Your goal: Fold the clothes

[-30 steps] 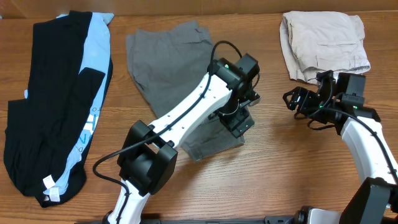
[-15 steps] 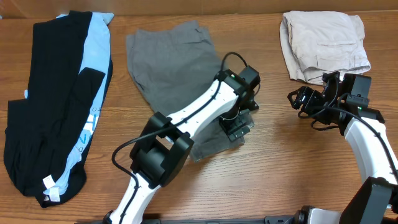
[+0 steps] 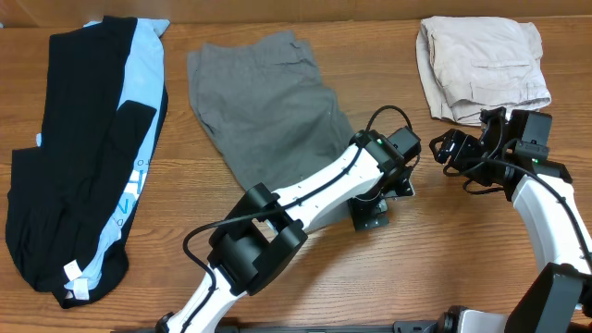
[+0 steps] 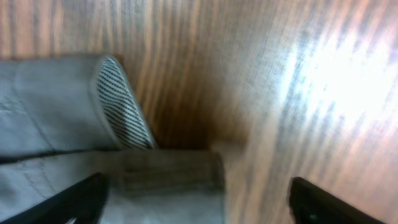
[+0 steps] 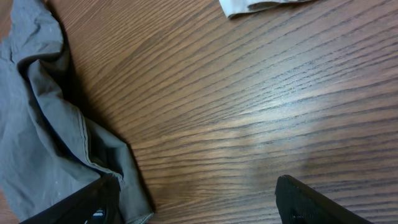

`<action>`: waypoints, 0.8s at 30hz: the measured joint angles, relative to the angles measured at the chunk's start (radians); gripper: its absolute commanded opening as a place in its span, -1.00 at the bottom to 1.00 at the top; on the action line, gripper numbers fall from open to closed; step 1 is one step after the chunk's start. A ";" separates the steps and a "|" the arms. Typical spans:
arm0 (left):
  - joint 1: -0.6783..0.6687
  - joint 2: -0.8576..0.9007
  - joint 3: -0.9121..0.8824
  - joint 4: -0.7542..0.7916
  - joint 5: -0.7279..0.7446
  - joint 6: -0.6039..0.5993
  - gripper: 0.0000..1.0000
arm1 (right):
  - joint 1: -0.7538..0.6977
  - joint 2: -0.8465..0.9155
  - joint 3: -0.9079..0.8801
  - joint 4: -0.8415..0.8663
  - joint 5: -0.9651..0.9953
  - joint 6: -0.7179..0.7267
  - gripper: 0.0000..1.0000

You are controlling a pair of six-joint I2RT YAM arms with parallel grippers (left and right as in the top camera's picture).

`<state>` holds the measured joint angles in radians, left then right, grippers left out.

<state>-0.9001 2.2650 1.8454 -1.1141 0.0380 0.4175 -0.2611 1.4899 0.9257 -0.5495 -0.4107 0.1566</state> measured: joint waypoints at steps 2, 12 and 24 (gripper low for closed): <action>-0.002 0.008 -0.008 0.023 -0.033 -0.022 0.52 | 0.000 0.000 0.000 0.000 0.000 0.000 0.67; 0.002 0.048 -0.016 0.037 -0.181 -0.104 -0.92 | 0.000 0.000 0.000 -0.001 0.008 0.000 0.57; 0.107 0.036 0.213 -0.180 -0.217 -0.270 -0.92 | 0.000 0.000 0.000 0.005 -0.006 0.003 0.49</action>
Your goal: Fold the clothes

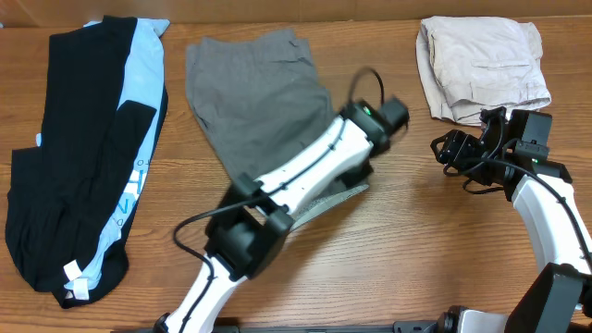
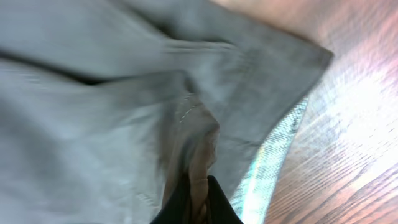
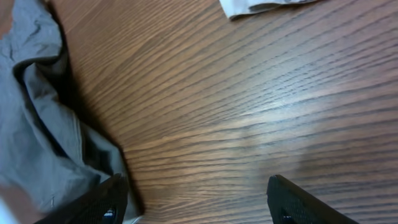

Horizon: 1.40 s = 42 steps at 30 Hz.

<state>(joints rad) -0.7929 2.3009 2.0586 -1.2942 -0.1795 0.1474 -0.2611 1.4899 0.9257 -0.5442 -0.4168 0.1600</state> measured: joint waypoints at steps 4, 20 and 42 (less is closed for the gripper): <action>0.061 -0.038 0.071 -0.022 0.045 -0.019 -0.92 | 0.000 0.000 0.000 0.003 -0.032 0.000 0.38; 0.218 -0.054 0.377 -0.185 0.293 -0.204 -0.92 | 0.316 0.137 0.002 0.133 -0.084 -0.002 0.49; 0.220 -0.063 0.560 -0.199 0.302 -0.237 -0.92 | 0.409 0.278 0.013 0.039 0.117 0.025 -0.74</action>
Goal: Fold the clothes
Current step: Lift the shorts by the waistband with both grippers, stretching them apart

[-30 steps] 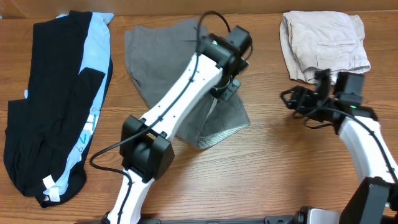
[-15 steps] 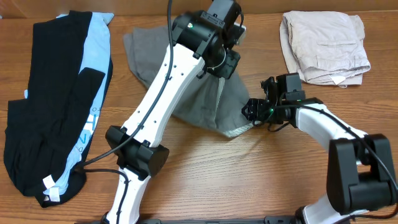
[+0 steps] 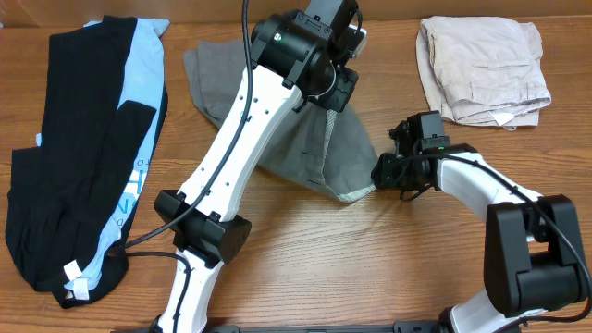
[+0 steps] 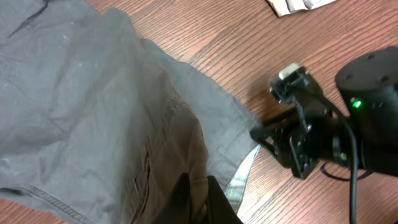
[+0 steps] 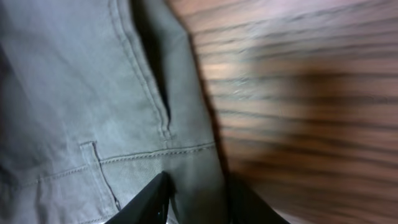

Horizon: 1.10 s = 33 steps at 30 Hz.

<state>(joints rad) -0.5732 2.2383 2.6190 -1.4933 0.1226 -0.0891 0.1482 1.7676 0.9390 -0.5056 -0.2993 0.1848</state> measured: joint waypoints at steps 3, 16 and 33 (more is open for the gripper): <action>0.011 0.000 0.000 0.000 0.000 -0.009 -0.92 | 0.034 0.000 0.000 -0.002 -0.012 0.010 -0.92; 0.196 -0.121 0.121 0.082 -0.027 -0.013 -0.92 | -0.138 -0.124 0.328 -0.317 -0.124 0.040 -0.93; 0.324 -0.595 0.199 0.113 -0.158 -0.018 -0.92 | -0.279 -0.259 1.408 -0.966 -0.126 -0.049 -0.93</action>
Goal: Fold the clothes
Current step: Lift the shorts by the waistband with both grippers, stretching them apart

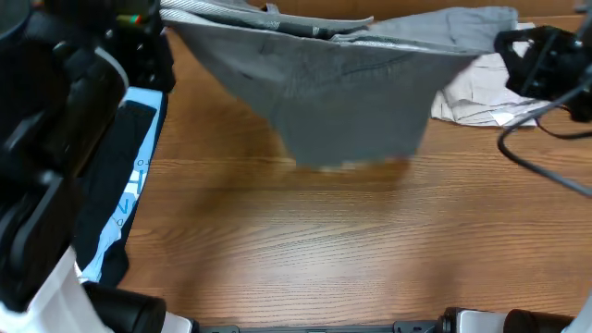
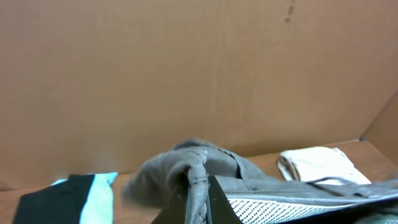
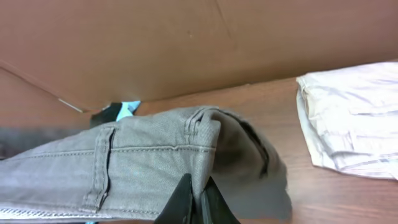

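The grey shorts [image 1: 347,83] hang in the air above the table, stretched by their waistband between both arms. My left gripper [image 2: 198,199] is shut on the waistband at the left end, at the upper left of the overhead view. My right gripper [image 3: 198,198] is shut on the waistband at the other end, near the arm at the overhead view's right edge [image 1: 546,60]. The legs of the shorts [image 3: 186,155] droop toward the wood.
A folded beige garment [image 1: 486,97] lies at the back right, partly behind the shorts. A black and light blue garment [image 1: 120,176] lies along the left side. A brown cardboard wall [image 2: 186,68] stands behind the table.
The shorts hung from my left gripper alone with their lower edge on the table and my right gripper at that hem. Now both grippers hold the waistband and the shorts are off the table.
The grey shorts lay flat with both grippers open near their lower right corner. My left gripper was then shut on the fabric, then high above the table with the shorts trailing. My right gripper had come to the hem. Now both hold the shorts spread in the air.
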`<action>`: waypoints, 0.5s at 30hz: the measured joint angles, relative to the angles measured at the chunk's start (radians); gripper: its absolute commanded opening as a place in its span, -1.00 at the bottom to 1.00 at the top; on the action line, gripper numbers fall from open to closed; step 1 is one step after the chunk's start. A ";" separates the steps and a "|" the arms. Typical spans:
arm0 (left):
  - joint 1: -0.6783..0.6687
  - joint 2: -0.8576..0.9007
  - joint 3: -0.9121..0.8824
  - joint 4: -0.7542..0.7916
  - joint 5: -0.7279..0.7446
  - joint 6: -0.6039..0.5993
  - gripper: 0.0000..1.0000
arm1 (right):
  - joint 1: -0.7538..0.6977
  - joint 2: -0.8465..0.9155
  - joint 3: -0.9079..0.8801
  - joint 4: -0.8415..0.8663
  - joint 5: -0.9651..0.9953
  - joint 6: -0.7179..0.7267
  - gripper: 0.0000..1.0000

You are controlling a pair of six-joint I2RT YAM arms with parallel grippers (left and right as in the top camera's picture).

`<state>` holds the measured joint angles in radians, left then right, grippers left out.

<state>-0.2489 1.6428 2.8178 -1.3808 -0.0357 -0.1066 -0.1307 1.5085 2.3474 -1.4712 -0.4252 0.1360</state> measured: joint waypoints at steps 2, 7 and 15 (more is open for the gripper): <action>0.000 -0.019 0.000 -0.034 -0.018 0.000 -0.92 | -0.001 -0.001 0.062 -0.059 -0.002 -0.001 -0.93; 0.000 -0.052 0.000 -0.154 -0.037 -0.003 -0.92 | -0.001 -0.014 0.143 -0.187 0.003 -0.001 -0.93; -0.006 -0.070 -0.019 -0.307 -0.090 -0.077 -0.92 | -0.001 -0.105 0.145 -0.231 -0.001 0.024 -0.93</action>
<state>-0.2546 1.5730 2.7991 -1.6878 -0.1261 -0.1841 -0.1314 1.4036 2.4928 -1.7023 -0.4263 0.1604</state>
